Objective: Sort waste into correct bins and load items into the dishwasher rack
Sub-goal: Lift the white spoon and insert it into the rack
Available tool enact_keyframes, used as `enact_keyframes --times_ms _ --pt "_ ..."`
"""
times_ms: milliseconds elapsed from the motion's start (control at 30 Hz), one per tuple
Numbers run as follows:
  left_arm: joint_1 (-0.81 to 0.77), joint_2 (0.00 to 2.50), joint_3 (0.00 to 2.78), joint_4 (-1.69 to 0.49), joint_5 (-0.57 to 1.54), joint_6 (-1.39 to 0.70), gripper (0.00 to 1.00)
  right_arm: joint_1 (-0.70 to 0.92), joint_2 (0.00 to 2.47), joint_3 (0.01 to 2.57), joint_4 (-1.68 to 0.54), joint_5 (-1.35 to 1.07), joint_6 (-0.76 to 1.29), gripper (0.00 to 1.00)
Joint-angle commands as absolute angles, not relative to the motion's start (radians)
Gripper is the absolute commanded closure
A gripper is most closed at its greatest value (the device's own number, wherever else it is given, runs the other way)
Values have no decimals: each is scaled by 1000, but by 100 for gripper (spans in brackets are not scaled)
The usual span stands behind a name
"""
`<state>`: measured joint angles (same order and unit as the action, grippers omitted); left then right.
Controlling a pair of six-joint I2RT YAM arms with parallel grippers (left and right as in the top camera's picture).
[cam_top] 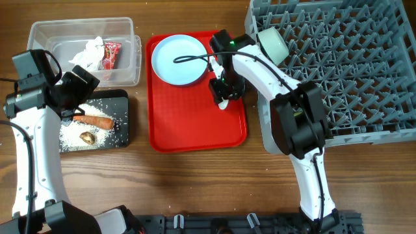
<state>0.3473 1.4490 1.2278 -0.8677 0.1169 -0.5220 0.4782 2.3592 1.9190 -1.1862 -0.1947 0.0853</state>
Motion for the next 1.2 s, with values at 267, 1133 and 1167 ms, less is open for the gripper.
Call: enact_keyframes --times_ms 267,1133,1167 --pt "350 1435 1244 -866 122 -532 0 480 2383 1916 -1214 -220 142 74" --pt "350 1435 1244 -866 122 -532 0 475 2378 1722 -1057 -313 157 96" --pt "350 1435 1244 -866 122 -532 0 471 2368 1722 -1060 -312 156 96"
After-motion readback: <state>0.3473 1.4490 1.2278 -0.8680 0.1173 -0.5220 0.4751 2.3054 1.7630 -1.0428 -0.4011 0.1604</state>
